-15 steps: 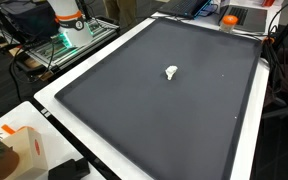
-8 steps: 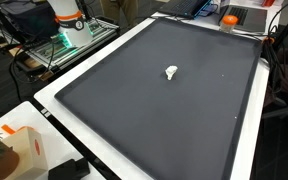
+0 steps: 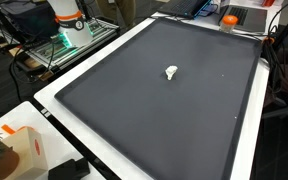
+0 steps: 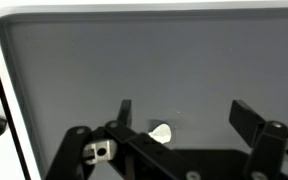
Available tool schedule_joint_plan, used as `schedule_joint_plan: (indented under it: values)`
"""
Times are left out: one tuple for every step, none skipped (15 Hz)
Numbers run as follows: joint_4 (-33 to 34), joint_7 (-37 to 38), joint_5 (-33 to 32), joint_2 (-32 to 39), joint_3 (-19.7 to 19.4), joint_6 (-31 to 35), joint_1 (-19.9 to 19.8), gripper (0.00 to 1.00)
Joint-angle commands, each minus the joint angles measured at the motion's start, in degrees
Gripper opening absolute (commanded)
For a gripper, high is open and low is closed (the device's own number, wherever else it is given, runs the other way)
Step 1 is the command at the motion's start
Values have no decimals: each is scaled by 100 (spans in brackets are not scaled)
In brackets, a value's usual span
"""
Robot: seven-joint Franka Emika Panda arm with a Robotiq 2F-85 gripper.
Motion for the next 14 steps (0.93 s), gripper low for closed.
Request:
schedule_joint_plan:
  values:
    - [12,18,-22,3,-36,-14,41,100]
    - [12,18,-22,3,-36,-14,41,100]
    - [12,18,-22,3,-36,-14,41,100]
    - [12,18,-22,3,-36,-14,41,100]
    - [12,18,-22,3,-36,-14,41,100]
    - [12,18,-22,3,-36,-14,41,100]
    - [12,18,-22,3,-36,-14,41,100]
    - [12,18,-22,3,-36,-14,41,100]
    - [12,18,-22,3,-36,-14,41,100]
    - [12,18,-22,3,-36,-14,41,100]
    - [89,160,63,87,-33,56,19,100]
    - [175,229,40,167,-8,20,0,100]
    - [281,214,67,259,-25,3,19,100]
    - [428,185,55,380,-38,-86,29,100]
